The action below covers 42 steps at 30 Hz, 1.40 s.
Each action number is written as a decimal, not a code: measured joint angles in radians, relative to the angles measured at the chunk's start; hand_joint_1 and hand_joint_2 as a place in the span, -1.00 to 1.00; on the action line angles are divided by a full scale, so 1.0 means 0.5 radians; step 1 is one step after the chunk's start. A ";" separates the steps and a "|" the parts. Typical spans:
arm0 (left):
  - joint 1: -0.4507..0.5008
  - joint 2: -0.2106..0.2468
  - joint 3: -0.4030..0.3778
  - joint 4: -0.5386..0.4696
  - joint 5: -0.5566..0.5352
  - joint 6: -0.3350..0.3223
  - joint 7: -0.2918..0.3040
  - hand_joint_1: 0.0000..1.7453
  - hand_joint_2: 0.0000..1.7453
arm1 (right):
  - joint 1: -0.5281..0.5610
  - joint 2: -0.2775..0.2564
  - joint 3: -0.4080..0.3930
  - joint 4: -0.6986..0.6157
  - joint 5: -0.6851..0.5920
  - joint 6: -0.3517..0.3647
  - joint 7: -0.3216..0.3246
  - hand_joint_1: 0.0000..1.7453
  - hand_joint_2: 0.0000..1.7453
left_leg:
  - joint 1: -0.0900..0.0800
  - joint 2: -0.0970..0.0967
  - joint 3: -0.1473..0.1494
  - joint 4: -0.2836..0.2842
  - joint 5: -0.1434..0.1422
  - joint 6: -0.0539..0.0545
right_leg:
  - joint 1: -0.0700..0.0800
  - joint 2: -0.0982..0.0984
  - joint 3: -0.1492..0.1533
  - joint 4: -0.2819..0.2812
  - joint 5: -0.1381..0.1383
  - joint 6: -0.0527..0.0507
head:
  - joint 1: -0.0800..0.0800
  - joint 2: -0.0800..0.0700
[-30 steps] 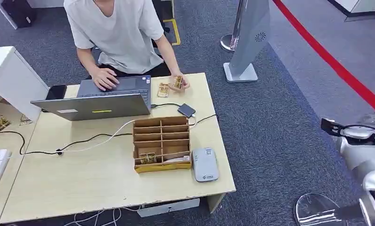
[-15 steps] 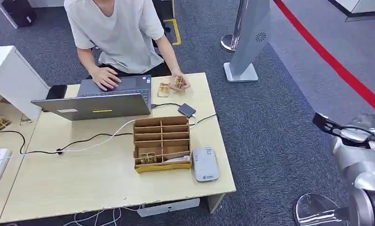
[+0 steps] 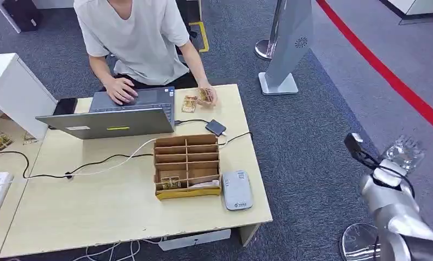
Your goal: Pass the card to the sensor for recognition and then transmit it.
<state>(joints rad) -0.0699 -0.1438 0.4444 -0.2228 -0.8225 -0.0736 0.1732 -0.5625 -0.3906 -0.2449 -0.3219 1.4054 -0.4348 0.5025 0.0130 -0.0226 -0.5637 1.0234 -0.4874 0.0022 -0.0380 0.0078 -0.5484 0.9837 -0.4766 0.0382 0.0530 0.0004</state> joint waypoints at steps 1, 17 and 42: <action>0.003 -0.005 0.008 0.000 0.002 0.006 -0.010 -1.00 1.00 | 0.060 0.013 -0.001 0.018 0.023 0.064 0.050 -1.00 1.00 | 0.000 -0.004 0.000 0.000 0.000 0.000 | 0.000 -0.003 0.000 -0.001 -0.001 0.001 | 0.002 0.000; 0.048 -0.008 0.012 0.000 -0.015 -0.015 -0.149 -1.00 1.00 | 0.888 0.303 -0.366 0.230 -0.349 0.454 -0.004 -1.00 1.00 | 0.000 -0.006 -0.001 -0.003 -0.008 -0.002 | 0.000 -0.006 0.000 0.000 -0.010 0.000 | 0.000 0.000; 0.093 -0.041 0.004 0.015 0.028 0.077 -0.169 -1.00 1.00 | 1.043 0.839 -0.687 0.270 -0.645 0.544 -0.255 -1.00 1.00 | -0.001 0.003 0.005 -0.003 -0.009 -0.002 | -0.001 0.002 0.003 0.001 -0.011 -0.001 | 0.000 0.000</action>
<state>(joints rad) -0.0233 -0.1644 0.4463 -0.2152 -0.8083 -0.0351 0.0885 -0.0408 0.0290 -0.5886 -0.1869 1.0829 -0.1629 0.3750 0.0125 -0.0213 -0.5611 1.0217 -0.4918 0.0012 -0.0386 0.0086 -0.5471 0.9844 -0.4819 0.0378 0.0530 0.0004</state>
